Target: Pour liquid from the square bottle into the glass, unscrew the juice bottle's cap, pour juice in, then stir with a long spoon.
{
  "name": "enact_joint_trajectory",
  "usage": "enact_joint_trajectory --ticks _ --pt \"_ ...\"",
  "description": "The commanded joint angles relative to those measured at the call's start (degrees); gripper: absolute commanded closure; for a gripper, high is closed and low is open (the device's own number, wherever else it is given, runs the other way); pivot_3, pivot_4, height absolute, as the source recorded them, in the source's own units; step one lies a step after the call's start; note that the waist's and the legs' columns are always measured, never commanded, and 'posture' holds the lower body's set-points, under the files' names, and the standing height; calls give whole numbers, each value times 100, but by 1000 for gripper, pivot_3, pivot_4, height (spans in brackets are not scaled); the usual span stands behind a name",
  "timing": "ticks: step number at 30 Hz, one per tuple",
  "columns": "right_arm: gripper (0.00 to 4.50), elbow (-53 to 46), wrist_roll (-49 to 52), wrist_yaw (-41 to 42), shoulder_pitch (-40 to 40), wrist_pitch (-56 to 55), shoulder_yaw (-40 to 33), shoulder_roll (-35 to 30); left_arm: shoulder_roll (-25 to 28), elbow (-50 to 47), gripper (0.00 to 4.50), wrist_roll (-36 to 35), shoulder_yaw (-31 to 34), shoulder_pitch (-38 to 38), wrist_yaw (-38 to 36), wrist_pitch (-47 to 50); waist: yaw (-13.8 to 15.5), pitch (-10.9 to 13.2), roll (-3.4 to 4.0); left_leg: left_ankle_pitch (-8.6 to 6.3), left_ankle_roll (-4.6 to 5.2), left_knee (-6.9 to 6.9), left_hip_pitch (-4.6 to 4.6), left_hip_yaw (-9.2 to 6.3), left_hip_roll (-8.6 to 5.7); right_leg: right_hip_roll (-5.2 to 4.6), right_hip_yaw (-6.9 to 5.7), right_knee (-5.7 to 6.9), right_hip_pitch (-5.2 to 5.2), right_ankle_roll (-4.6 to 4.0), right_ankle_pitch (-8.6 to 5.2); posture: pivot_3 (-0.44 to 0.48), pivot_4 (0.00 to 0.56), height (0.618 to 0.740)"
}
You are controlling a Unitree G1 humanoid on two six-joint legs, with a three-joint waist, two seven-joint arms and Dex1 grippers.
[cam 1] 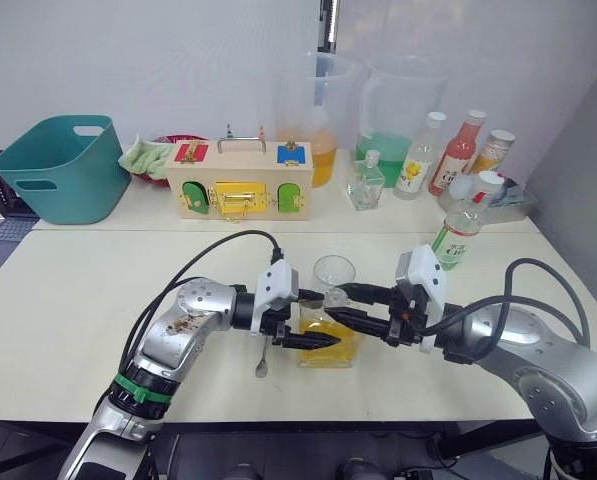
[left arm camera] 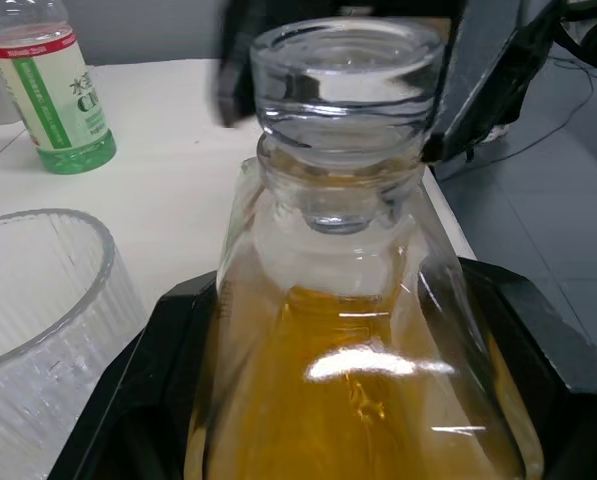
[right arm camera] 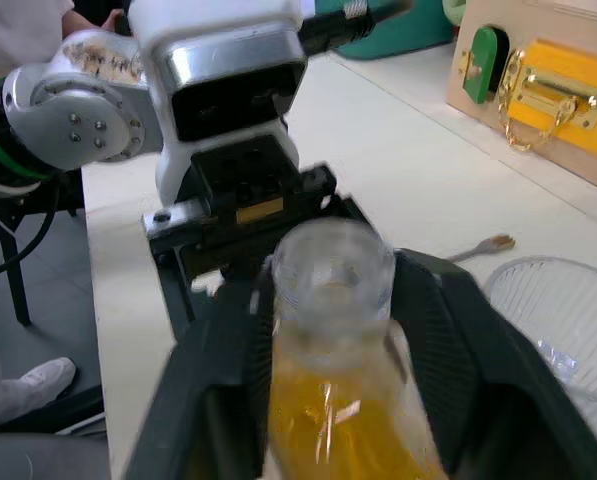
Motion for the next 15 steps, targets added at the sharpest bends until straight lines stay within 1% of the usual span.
enact_joint_trajectory --ticks 1,9,13,15 --pt "1429 -141 -81 44 -133 -187 -8 15 -29 -180 1711 -37 -74 -22 7 -66 18 0 0 0 0 0 -1 0 0 0 0 -2 0 0 0 0 150 740" --pt "1429 -118 -52 94 -193 -130 66 49 -26 -227 1711 -49 -52 10 61 -57 17 0 0 0 0 0 -2 0 0 0 0 -4 0 0 0 0 150 740" --pt "1429 -78 -320 107 -227 -140 247 -44 -4 -267 1711 -69 -35 30 72 -36 15 0 0 0 0 -1 -2 0 0 0 0 -3 0 0 0 0 150 740" --pt "1978 -64 -320 93 -220 -130 259 17 26 -297 1711 -90 -21 57 63 -17 13 0 0 0 0 -1 -1 0 0 0 0 -4 0 0 0 0 150 740"
